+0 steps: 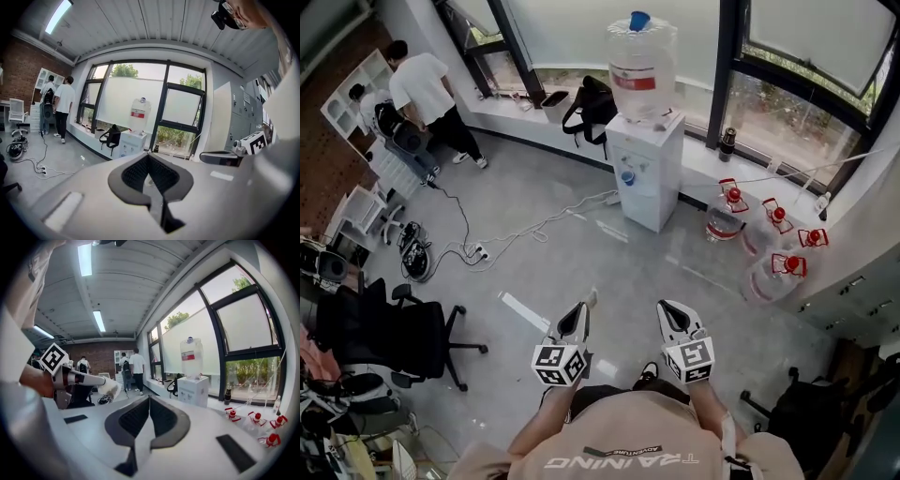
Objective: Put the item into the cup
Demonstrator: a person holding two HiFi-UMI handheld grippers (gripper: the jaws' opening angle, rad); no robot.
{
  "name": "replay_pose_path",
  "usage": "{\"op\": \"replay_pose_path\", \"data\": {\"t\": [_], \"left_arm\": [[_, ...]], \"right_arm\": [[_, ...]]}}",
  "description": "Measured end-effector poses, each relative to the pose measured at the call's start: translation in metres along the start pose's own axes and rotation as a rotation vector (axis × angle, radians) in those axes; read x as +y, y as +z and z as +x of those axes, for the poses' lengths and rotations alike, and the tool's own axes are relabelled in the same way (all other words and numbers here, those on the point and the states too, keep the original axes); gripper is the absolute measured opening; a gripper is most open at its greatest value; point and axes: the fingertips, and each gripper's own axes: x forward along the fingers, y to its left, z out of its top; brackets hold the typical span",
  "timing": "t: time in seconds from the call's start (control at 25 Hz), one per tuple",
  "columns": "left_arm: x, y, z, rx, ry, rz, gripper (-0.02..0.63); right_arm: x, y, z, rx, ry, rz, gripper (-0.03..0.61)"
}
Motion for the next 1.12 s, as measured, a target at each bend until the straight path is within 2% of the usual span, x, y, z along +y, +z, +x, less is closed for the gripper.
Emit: {"op": "replay_pose_path", "data": {"t": [0.24,0.52,0.88,1.12], "left_arm": [[-0.003,-0.008,0.017,0.045,-0.001,0.009,0.009],[0.009,-0.006,0.035,0.04,-0.015,-0.002,0.009],[0.05,0.034,0.091,-0.011,-0.061,0.023,0.009],[0.088,0.06,0.137,0.003,-0.124,0.069,0.009]], "right_arm": [[-0.01,-0.012,0.009,0.022,0.019,0.029,0.012],[-0.013,-0.019,0.026,0.045,0.016,0.058,0.012],[-0.037,0.016,0.09,0.032,-0.029,0.005,0.012],[-0.041,0.048,0.144,0.01,-0.066,-0.044,0.012]]}}
